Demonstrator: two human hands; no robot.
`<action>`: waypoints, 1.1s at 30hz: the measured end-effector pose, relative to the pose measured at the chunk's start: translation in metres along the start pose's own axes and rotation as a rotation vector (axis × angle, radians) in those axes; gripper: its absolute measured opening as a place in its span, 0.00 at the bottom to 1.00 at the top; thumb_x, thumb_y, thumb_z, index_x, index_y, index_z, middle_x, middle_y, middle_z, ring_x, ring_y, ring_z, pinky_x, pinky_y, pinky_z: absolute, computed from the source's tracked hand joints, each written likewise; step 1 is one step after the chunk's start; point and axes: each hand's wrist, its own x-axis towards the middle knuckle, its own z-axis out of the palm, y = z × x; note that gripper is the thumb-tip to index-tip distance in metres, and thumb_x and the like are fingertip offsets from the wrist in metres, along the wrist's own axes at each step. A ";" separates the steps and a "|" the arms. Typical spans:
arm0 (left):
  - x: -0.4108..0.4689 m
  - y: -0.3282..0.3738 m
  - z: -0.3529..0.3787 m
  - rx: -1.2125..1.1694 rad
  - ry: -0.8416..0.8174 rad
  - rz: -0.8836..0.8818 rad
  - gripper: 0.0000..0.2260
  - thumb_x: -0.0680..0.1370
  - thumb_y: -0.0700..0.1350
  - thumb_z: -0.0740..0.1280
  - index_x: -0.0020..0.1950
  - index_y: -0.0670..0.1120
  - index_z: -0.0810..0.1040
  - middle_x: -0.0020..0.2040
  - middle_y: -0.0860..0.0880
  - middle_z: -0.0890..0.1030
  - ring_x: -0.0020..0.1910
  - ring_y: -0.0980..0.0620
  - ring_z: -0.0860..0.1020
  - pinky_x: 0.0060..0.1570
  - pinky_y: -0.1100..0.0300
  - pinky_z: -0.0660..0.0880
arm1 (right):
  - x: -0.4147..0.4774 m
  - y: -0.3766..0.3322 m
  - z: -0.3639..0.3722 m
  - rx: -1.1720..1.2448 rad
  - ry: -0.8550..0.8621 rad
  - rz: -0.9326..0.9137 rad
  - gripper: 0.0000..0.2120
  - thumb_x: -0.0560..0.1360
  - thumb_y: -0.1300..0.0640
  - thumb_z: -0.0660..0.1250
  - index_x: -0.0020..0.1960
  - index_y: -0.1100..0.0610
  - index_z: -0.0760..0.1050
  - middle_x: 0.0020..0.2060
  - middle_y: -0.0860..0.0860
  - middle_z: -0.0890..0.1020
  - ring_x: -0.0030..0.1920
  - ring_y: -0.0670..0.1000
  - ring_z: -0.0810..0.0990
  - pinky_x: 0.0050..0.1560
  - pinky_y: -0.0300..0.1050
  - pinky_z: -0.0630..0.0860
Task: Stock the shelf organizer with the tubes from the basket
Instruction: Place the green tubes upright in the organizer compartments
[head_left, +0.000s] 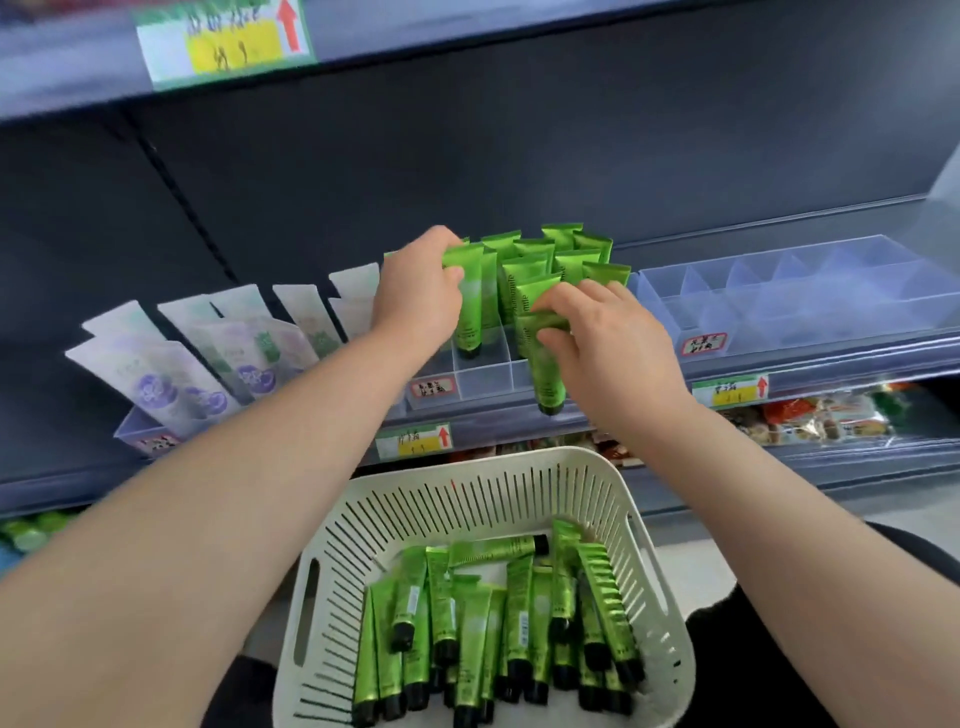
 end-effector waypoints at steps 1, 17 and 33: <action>0.005 -0.002 0.006 0.037 -0.030 0.000 0.11 0.79 0.39 0.63 0.60 0.48 0.76 0.49 0.48 0.79 0.45 0.49 0.74 0.42 0.59 0.66 | 0.002 0.001 0.000 -0.004 0.000 -0.003 0.09 0.76 0.57 0.65 0.55 0.53 0.76 0.46 0.51 0.80 0.48 0.56 0.74 0.41 0.52 0.75; -0.009 -0.022 -0.014 0.157 0.010 0.080 0.19 0.76 0.31 0.61 0.62 0.48 0.76 0.60 0.48 0.76 0.58 0.47 0.75 0.52 0.53 0.73 | 0.058 -0.029 0.011 -0.013 0.124 -0.066 0.09 0.76 0.57 0.63 0.56 0.55 0.75 0.47 0.51 0.81 0.48 0.57 0.73 0.41 0.49 0.68; -0.054 -0.047 -0.019 0.230 -0.176 0.180 0.13 0.79 0.35 0.62 0.59 0.48 0.79 0.61 0.50 0.76 0.60 0.50 0.74 0.55 0.53 0.74 | 0.070 -0.030 0.065 -0.310 -0.152 -0.076 0.13 0.79 0.55 0.59 0.63 0.54 0.72 0.54 0.52 0.81 0.60 0.58 0.68 0.53 0.53 0.64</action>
